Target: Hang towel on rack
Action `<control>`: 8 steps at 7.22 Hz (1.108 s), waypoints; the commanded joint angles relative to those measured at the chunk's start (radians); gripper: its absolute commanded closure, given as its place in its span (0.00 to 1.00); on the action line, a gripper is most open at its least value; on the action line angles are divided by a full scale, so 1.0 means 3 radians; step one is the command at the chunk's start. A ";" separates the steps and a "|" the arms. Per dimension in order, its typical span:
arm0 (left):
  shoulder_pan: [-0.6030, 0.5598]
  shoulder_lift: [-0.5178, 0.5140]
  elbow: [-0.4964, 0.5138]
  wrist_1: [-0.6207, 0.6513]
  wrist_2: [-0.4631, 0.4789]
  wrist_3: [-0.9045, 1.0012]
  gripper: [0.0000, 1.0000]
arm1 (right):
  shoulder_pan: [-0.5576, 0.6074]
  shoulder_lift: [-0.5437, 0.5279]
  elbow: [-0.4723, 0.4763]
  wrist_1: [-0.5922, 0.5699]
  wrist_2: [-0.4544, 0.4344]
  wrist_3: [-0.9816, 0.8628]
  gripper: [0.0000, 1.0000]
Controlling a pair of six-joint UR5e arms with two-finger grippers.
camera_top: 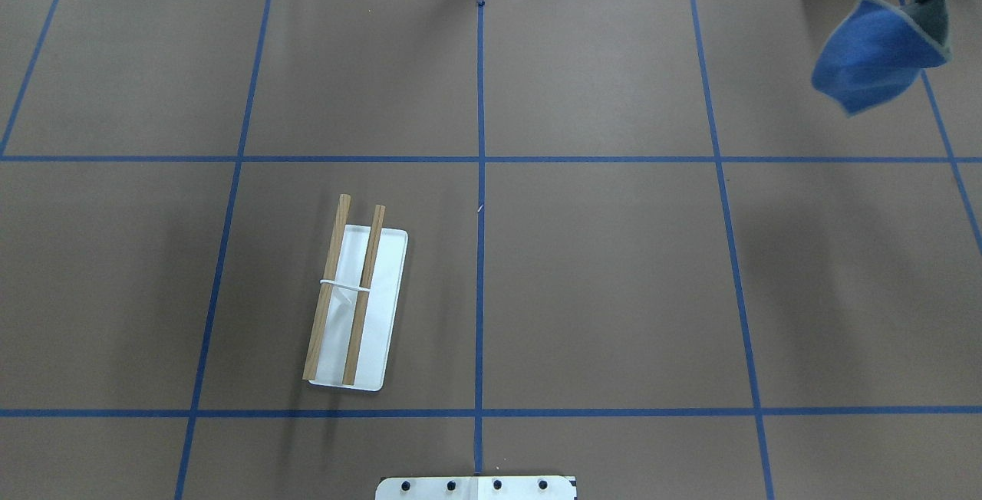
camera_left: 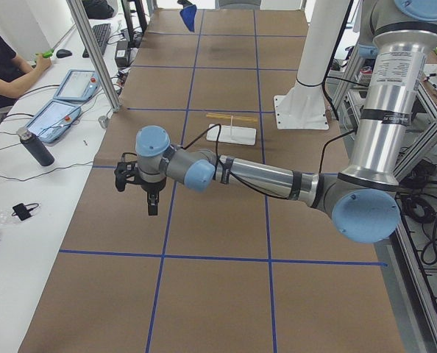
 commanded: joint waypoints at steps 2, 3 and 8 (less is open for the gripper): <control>0.0687 -0.0782 -0.0016 -0.0017 0.0001 -0.1638 0.02 | -0.0550 0.0142 0.0640 -0.0002 -0.0327 0.1120 1.00; 0.0937 -0.1053 0.0004 -0.0108 0.0037 -0.2133 0.02 | -0.0942 0.0239 0.0839 -0.0002 -0.0815 0.1401 1.00; 0.1801 -0.1703 -0.0006 -0.0835 0.0933 -0.4017 0.02 | -0.2167 0.0332 0.1327 -0.0023 -0.2220 0.2145 1.00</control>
